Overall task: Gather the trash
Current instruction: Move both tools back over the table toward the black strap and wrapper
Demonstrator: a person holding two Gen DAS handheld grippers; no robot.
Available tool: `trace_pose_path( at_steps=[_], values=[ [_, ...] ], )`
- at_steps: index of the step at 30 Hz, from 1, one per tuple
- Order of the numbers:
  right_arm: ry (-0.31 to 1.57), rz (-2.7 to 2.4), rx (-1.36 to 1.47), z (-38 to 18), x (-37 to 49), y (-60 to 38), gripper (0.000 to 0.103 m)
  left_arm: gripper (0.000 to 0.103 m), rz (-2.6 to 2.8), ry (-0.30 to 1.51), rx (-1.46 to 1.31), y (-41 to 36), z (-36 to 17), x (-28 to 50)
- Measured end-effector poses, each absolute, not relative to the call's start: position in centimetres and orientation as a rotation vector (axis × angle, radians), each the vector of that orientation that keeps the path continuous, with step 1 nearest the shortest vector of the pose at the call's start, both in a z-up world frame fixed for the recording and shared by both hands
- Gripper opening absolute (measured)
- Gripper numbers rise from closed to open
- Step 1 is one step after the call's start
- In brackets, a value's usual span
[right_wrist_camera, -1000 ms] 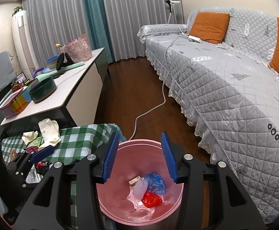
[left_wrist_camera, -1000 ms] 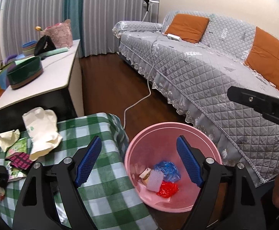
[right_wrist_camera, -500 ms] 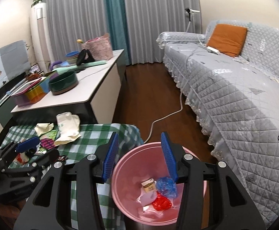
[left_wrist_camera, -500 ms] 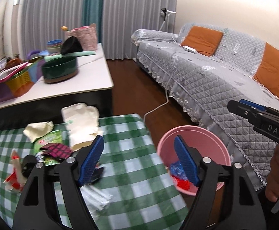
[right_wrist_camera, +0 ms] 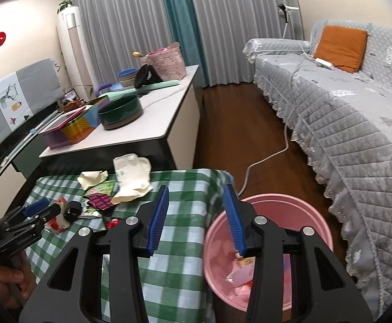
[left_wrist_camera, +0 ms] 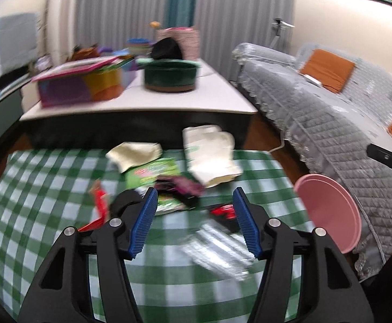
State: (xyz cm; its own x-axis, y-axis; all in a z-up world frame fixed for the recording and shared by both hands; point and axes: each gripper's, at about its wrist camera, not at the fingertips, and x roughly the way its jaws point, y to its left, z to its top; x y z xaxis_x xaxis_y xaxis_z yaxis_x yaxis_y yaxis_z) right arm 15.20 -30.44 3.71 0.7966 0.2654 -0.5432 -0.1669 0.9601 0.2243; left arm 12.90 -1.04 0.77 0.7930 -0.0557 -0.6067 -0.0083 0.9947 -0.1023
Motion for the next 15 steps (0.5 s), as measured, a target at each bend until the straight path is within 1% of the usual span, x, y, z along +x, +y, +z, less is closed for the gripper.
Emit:
trace_pose_path(
  at_steps=[5, 9, 15],
  values=[
    [0.638, 0.272, 0.188, 2.3, 16.1, -27.7, 0.041, 0.056, 0.039, 0.677, -0.14, 1.2, -1.7, 12.7],
    [0.673, 0.308, 0.181, 0.5, 16.8, -24.8, 0.041, 0.051, 0.066, 0.701, -0.177, 2.4, -3.4, 13.1],
    [0.713, 0.376, 0.135, -1.8, 17.5, -20.3, 0.041, 0.051, 0.064, 0.729, -0.211, 3.1, -5.0, 14.1]
  ],
)
